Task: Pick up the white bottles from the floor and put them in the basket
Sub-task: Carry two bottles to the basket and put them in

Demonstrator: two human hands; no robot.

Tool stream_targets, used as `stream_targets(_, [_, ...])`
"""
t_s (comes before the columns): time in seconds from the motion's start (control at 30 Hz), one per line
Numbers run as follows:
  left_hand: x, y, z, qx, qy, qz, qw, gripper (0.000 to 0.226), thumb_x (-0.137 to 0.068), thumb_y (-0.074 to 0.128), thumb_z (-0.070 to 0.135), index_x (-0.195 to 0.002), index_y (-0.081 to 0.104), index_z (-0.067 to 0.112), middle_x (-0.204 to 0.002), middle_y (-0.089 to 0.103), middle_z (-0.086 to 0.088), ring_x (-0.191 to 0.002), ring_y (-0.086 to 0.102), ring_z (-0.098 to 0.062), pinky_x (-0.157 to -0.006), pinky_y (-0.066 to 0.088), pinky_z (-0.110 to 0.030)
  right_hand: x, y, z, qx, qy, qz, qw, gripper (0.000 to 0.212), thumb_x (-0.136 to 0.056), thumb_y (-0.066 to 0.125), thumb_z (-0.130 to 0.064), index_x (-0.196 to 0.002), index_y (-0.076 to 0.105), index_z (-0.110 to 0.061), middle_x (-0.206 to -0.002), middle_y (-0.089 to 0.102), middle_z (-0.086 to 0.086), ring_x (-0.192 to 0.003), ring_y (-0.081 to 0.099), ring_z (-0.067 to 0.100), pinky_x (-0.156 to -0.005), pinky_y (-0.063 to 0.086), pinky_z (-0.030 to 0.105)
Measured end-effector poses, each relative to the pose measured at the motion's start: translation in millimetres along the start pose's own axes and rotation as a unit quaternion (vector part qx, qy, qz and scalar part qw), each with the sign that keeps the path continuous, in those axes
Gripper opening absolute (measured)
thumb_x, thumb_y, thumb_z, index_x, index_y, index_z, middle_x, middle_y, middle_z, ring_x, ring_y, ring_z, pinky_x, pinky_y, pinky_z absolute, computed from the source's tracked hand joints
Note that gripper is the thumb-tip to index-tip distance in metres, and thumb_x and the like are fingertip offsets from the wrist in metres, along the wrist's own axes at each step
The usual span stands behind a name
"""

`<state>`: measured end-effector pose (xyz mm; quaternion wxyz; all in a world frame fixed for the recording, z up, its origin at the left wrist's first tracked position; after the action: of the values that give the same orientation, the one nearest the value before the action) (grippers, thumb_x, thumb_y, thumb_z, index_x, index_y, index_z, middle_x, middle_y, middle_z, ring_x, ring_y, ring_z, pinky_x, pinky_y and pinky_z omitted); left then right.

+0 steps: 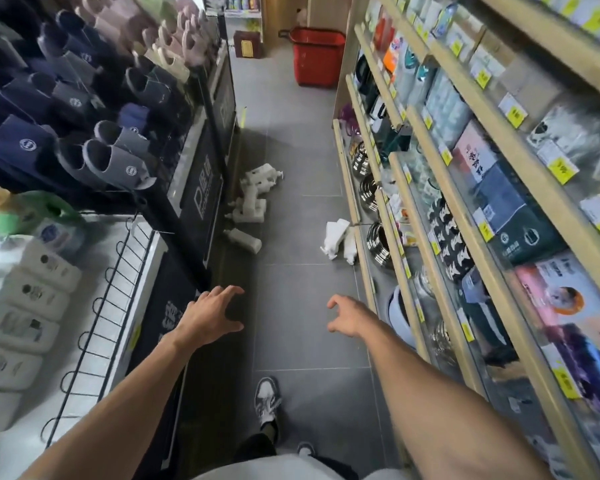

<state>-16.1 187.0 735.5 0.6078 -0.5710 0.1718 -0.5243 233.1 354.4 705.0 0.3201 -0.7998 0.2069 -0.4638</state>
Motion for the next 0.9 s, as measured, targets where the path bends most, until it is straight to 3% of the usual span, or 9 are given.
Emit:
stream_targets(0.2, [-61.1,-34.1,-22.4,0.026,0.006,0.008,1.0,0.07,-0.086,0.073,0.045,-0.145,0.037,0.039,-0.134,0.053,0.004,-0.123,0.053,-0.02,-0.097,0.049,-0.043,-47.4,-35.9,-31.6,0.006,0.007,0.003,1.0,0.055,-0.085,0.074,-0.025,-0.135,0.051,-0.027,-0.142,0.054,0.005,-0.121,0.057,0.025,-0.1,0.049,0.04])
stream_targets(0.43, [-130.5,-74.5,-42.4,0.018,0.026,0.007,0.999,0.07,-0.085,0.072,0.045,-0.146,0.038,0.038,-0.131,0.057,0.004,-0.12,0.056,-0.019,-0.094,0.051,-0.047,-95.0,-70.8,-60.2,-0.005,0.026,0.028,0.999,0.055,-0.074,0.074,-0.033,-0.125,0.054,-0.034,-0.123,0.058,-0.002,-0.107,0.06,0.023,-0.093,0.051,0.036])
stream_targets(0.6, [-166.7,-81.6,-47.1,0.004,0.028,-0.002,1.0,0.076,-0.085,0.073,0.045,-0.148,0.03,0.042,-0.129,0.057,0.005,-0.119,0.057,-0.02,-0.094,0.051,-0.048,-121.2,-84.4,-58.0,0.008,0.044,0.021,0.999,0.056,-0.079,0.077,-0.03,-0.13,0.054,-0.029,-0.131,0.058,0.002,-0.115,0.058,0.024,-0.092,0.051,0.034])
stream_targets(0.73, [-204.5,-94.7,-45.7,0.003,0.027,0.0,1.0,0.08,-0.086,0.072,0.045,-0.15,0.025,0.043,-0.13,0.057,0.004,-0.12,0.057,-0.021,-0.093,0.052,-0.046,-158.4,-109.5,-58.9,0.0,0.051,0.013,0.999,0.055,-0.08,0.077,-0.03,-0.129,0.053,-0.031,-0.125,0.058,0.0,-0.108,0.059,0.021,-0.09,0.05,0.033])
stream_targets(0.9, [-251.4,-116.5,-39.0,-0.007,0.01,-0.002,1.0,0.081,-0.085,0.072,0.045,-0.151,0.025,0.043,-0.132,0.056,0.004,-0.122,0.056,-0.021,-0.094,0.051,-0.046,-210.6,-148.9,-66.9,-0.029,0.031,0.014,0.999,0.059,-0.076,0.079,-0.029,-0.13,0.055,-0.03,-0.128,0.059,0.001,-0.114,0.059,0.022,-0.099,0.048,0.035])
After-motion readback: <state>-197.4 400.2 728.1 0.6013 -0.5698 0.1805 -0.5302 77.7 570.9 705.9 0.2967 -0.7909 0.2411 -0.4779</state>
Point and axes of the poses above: each hand's wrist, its own x-axis away from the middle knuckle, its own y-axis out of the palm, z = x × y, the point moved 8 cm from there along -x, towards the middle knuckle
